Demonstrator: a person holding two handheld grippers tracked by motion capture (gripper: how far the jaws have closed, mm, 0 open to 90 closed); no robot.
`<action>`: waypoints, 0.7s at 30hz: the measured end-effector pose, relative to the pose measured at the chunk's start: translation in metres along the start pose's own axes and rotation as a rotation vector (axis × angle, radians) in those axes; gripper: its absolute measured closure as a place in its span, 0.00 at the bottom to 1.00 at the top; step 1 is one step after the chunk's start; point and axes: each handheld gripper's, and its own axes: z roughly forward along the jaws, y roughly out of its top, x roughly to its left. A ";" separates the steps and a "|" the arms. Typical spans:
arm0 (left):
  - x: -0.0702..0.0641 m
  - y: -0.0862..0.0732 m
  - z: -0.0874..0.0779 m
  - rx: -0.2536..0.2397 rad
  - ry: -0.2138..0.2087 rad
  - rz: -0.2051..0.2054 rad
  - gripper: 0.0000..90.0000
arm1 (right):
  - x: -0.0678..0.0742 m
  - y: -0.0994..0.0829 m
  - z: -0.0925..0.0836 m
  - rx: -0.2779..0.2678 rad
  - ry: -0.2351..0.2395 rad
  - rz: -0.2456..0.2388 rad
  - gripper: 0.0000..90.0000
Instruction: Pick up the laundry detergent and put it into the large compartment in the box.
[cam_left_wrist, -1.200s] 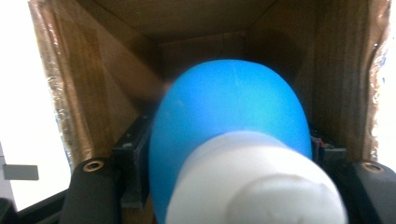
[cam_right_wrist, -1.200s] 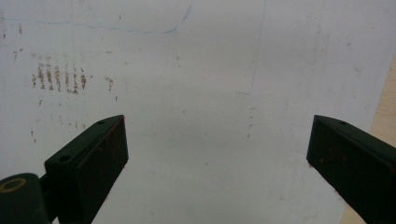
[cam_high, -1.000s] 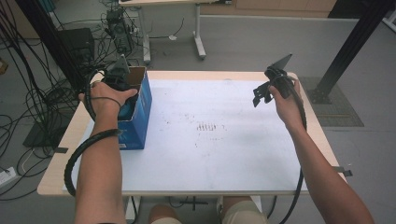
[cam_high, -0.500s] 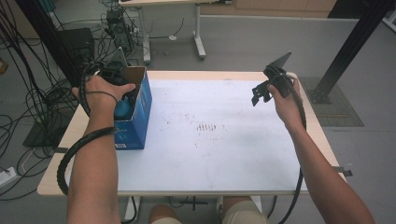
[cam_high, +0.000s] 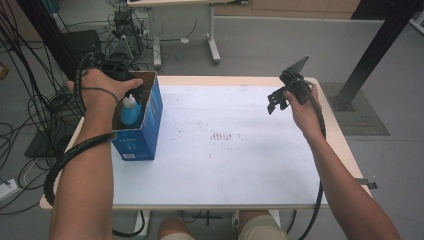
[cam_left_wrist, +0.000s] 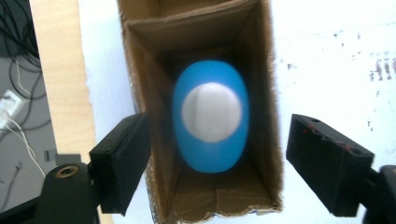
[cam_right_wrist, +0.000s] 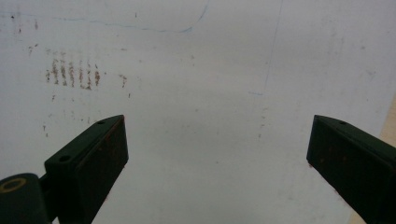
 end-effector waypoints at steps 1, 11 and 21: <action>-0.002 0.001 -0.001 -0.003 -0.007 0.013 0.23 | 0.001 0.000 0.000 0.000 0.001 -0.002 0.06; -0.038 0.013 -0.015 -0.031 -0.021 0.159 0.17 | 0.000 0.003 -0.003 0.002 -0.004 0.011 0.06; -0.072 0.026 -0.024 -0.041 -0.030 0.307 0.11 | -0.003 0.004 -0.003 0.003 0.000 0.013 0.06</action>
